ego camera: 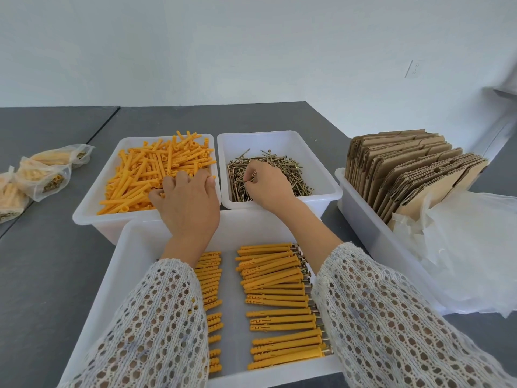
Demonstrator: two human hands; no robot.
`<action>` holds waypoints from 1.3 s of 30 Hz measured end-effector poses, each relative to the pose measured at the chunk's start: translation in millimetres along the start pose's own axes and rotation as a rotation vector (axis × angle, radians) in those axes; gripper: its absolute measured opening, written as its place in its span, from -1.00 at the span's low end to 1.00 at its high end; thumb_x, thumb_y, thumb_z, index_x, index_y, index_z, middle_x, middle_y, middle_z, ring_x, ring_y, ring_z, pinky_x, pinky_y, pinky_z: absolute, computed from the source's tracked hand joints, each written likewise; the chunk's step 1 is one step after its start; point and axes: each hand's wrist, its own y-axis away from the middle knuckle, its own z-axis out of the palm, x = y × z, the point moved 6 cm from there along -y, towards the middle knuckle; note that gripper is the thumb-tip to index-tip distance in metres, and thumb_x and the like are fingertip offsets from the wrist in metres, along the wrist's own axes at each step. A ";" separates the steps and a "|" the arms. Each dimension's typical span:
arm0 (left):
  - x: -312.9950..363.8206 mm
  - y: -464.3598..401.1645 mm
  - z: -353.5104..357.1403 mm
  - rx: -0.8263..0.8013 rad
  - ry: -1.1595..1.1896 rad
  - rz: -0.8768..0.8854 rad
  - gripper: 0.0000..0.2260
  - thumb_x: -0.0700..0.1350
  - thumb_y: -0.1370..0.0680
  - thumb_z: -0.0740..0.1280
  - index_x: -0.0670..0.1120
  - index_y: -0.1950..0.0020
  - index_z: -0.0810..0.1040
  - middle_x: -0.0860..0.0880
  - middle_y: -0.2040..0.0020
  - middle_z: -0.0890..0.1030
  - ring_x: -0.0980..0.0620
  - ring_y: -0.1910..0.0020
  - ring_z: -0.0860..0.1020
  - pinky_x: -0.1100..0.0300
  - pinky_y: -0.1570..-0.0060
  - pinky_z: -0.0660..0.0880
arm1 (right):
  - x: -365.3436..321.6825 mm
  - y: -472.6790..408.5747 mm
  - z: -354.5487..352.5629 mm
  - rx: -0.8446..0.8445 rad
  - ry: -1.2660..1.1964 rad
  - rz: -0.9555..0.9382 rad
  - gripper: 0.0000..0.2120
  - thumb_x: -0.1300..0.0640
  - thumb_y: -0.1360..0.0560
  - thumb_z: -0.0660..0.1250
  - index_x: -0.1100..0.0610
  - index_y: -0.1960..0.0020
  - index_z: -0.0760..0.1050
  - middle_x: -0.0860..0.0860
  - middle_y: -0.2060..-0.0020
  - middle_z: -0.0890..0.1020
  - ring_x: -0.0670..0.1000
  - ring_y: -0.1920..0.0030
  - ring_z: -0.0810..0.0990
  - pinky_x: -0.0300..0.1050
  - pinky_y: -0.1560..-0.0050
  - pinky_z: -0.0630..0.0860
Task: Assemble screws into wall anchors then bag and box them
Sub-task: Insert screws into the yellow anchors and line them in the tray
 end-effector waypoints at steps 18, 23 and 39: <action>2.3 0.2 -1.2 -0.055 0.021 0.019 -0.67 0.00 -0.70 0.02 -0.05 -0.10 0.57 -0.09 0.02 0.58 -0.17 -0.06 0.45 -0.07 0.00 0.34 | -3.8 -2.2 7.4 -0.079 -0.056 -0.092 -0.86 0.16 -0.52 0.23 0.04 0.09 0.56 -0.14 0.30 0.54 -0.07 0.29 0.51 -0.08 0.22 0.51; 2.1 -0.4 0.7 -0.059 0.061 0.029 -0.70 -0.01 -0.69 0.04 -0.05 -0.05 0.56 -0.07 0.09 0.59 -0.17 -0.03 0.46 -0.06 0.02 0.37 | -4.5 -1.4 9.1 -0.099 -0.031 -0.097 -0.84 0.17 -0.51 0.20 0.07 0.09 0.56 -0.08 0.28 0.58 -0.02 0.29 0.51 -0.04 0.21 0.52; 4.1 0.6 0.5 -0.039 0.137 0.073 -0.79 -0.03 -0.66 0.14 -0.06 0.02 0.52 0.07 0.35 0.42 -0.11 0.21 0.44 0.10 0.35 0.29 | -5.0 1.4 11.6 -0.165 0.035 -0.094 -0.82 0.19 -0.53 0.17 0.12 0.09 0.56 0.04 0.22 0.64 0.01 0.30 0.50 -0.14 0.31 0.40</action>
